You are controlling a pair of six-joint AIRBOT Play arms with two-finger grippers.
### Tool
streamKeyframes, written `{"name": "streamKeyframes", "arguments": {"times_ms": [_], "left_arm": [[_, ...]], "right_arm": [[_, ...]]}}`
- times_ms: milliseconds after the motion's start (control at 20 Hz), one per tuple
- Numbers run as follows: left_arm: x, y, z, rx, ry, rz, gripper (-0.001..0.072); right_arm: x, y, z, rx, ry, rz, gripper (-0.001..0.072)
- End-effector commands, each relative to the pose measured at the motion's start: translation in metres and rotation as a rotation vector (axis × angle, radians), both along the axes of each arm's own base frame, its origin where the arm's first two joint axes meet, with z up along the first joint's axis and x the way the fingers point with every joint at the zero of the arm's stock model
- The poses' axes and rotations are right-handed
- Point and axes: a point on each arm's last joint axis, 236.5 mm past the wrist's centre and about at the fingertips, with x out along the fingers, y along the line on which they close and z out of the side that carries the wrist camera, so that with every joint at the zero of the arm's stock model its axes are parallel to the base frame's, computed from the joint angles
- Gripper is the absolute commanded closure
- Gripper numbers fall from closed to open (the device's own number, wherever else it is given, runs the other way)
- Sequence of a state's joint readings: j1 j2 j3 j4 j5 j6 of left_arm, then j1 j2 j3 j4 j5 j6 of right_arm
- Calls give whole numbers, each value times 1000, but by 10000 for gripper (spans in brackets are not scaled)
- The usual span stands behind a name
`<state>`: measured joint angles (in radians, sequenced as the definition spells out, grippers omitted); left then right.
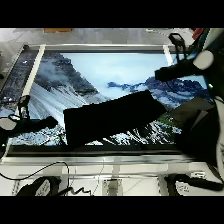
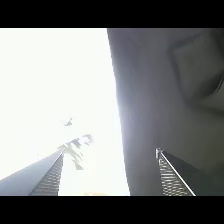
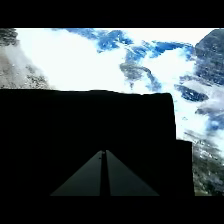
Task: Fold the clothes and pants, and hang the long-sleeved shirts on hangers.
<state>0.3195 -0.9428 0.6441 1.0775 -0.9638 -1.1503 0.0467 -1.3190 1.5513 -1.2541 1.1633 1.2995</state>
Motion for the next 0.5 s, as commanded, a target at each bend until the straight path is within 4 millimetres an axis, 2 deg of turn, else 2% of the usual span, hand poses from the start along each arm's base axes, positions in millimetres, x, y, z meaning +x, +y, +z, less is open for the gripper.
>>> {"name": "streamKeyframes", "arguments": {"times_ms": [0,100,200,300,350,450], "left_arm": [[-5,-21,-29,-180,60,-42,97],[5,-38,-40,-296,67,-44,97],[15,-51,-49,-386,54,-54,97],[22,-59,-60,-443,42,-67,121],[23,-61,-66,-461,49,-68,156],[19,-63,-79,-474,81,-73,179]], "right_arm": [[-57,-8,0,17,-78,-18,684],[-91,-11,-13,16,-75,-30,684],[-115,-12,-22,28,-66,-50,684],[-126,-13,-23,34,-76,-57,684],[-128,-13,-22,35,-78,-57,684],[-124,-12,-23,41,-84,-61,685]]}}
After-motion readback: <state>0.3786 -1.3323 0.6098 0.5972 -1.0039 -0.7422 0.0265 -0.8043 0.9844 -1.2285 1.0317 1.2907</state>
